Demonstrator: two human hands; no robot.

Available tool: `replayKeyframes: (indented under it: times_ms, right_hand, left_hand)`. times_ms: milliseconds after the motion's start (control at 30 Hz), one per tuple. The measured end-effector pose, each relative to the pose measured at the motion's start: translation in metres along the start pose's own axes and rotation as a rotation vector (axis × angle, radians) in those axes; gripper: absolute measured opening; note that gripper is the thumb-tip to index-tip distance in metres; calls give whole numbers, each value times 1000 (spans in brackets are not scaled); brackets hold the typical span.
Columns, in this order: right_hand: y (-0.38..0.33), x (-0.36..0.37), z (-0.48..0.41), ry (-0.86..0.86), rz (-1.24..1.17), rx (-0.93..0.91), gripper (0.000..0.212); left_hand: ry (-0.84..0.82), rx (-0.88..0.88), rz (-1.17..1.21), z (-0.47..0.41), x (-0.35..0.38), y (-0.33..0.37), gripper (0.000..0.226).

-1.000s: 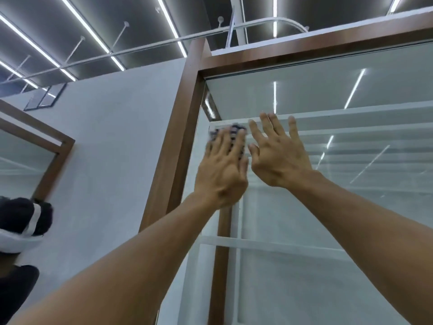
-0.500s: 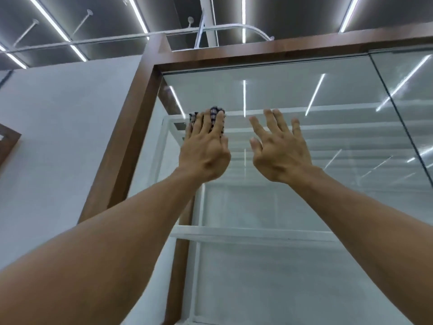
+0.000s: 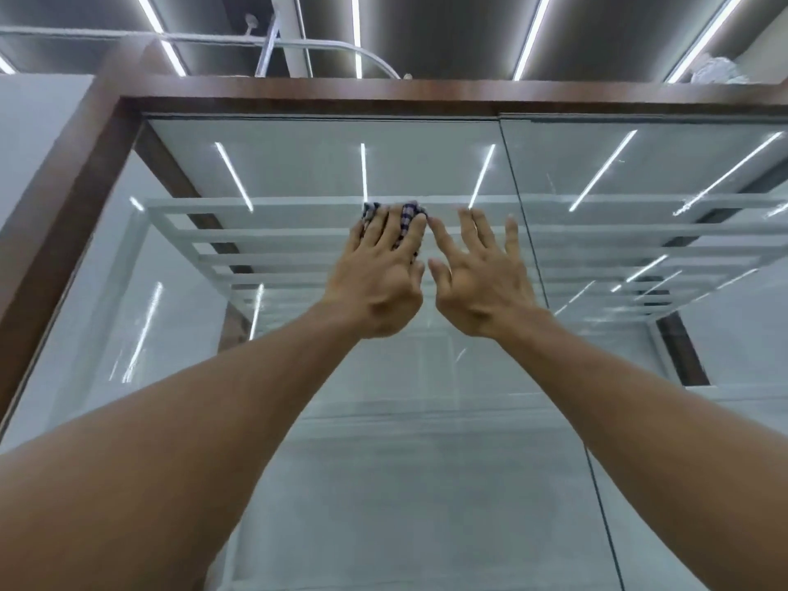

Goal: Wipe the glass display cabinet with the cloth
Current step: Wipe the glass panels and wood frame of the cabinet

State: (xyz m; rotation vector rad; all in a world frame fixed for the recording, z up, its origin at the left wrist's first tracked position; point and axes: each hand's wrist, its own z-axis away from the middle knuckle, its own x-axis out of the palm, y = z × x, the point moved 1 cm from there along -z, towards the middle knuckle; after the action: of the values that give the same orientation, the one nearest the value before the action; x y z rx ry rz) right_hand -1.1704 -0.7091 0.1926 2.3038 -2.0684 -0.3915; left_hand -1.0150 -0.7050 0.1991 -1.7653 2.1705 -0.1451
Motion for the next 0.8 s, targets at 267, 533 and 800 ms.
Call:
replayKeyframes:
  times_ms: [267, 533, 800]
  right_hand:
    - [64, -2, 8, 83, -203, 87, 65]
    - [78, -4, 16, 177, -357, 162, 77]
    - [32, 9, 17, 58, -6, 53, 63]
  left_hand:
    - [14, -49, 6, -55, 12, 60, 62]
    - [-33, 139, -32, -49, 26, 98, 61]
    - [-5, 118, -8, -7, 20, 41, 62]
